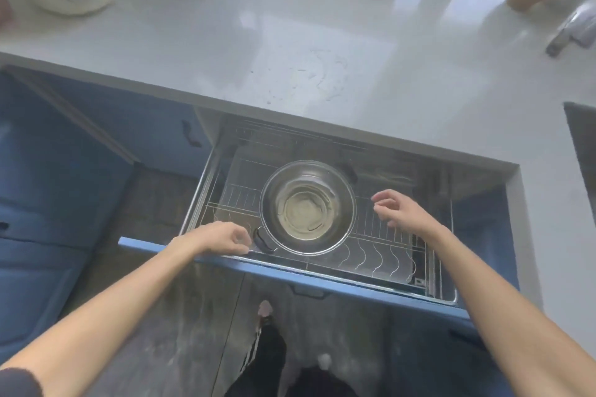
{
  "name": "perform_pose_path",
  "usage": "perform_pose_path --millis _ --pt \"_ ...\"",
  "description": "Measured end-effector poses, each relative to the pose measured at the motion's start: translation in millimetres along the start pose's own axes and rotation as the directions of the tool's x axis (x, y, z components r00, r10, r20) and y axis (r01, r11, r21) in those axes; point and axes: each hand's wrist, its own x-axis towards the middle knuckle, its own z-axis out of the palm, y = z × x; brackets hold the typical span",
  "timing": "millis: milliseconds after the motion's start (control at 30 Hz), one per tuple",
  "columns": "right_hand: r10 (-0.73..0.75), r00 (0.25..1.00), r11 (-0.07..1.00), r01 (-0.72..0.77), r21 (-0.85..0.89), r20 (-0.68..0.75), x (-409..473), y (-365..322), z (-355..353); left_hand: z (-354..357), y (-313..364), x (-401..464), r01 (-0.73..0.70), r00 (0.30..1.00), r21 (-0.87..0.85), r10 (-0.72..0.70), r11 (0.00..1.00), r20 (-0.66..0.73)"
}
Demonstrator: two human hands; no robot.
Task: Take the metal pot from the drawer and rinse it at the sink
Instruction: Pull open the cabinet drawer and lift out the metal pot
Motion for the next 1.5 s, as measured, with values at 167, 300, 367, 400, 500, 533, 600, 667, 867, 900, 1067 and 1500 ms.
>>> perform_pose_path --millis 167,300,367,400,500,533,600,667,867,900,1067,1500 --pt "-0.027 1.0 0.989 0.028 -0.144 0.007 108.4 24.8 6.5 10.0 -13.0 74.9 0.047 0.987 -0.013 -0.045 0.999 0.154" --pt "0.01 0.999 0.969 -0.002 -0.246 0.031 185.3 48.5 22.0 26.0 -14.7 117.3 0.009 0.976 -0.113 0.016 0.994 0.215" --pt "-0.03 0.998 0.954 0.044 -0.298 0.053 209.1 58.6 25.2 32.7 -13.8 130.0 -0.031 0.979 -0.139 0.059 0.99 0.197" --pt "-0.051 0.996 0.949 0.07 -0.307 0.069 216.9 61.7 25.2 35.3 -13.3 134.0 -0.038 0.978 -0.137 0.065 0.99 0.2" --pt "-0.107 0.988 0.928 0.14 -0.345 0.113 232.1 63.8 19.3 42.8 -16.6 141.7 -0.023 0.966 -0.203 0.074 0.979 0.247" --pt "-0.121 0.985 0.918 0.159 -0.363 0.126 236.8 63.0 16.2 44.6 -16.2 142.4 -0.007 0.965 -0.231 0.067 0.973 0.254" --pt "-0.153 0.978 0.901 0.197 -0.387 0.141 245.3 61.5 10.3 46.9 -13.7 144.6 0.041 0.973 -0.259 0.02 0.965 0.228" --pt "-0.162 0.979 0.897 0.2 -0.395 0.127 251.5 60.5 6.0 48.7 -13.2 147.2 0.094 0.986 -0.289 -0.048 0.953 0.162" --pt "-0.062 0.981 0.989 0.085 -0.122 0.181 226.3 72.4 -2.6 25.8 -22.3 125.3 0.082 0.944 -0.294 -0.169 0.952 -0.284" --pt "-0.044 0.975 0.996 0.059 -0.062 0.218 216.1 74.1 -4.2 19.4 -24.0 118.4 0.064 0.929 -0.322 -0.174 0.945 -0.327" --pt "0.017 0.886 0.992 -0.073 0.103 0.464 141.5 72.0 -15.6 -7.4 -24.1 78.4 -0.05 0.883 -0.429 -0.161 0.902 -0.441" --pt "-0.121 0.978 0.924 0.049 0.38 0.17 -99.8 -17.4 -88.6 -76.2 22.5 -87.4 -0.417 0.807 -0.559 0.009 0.717 -0.59"
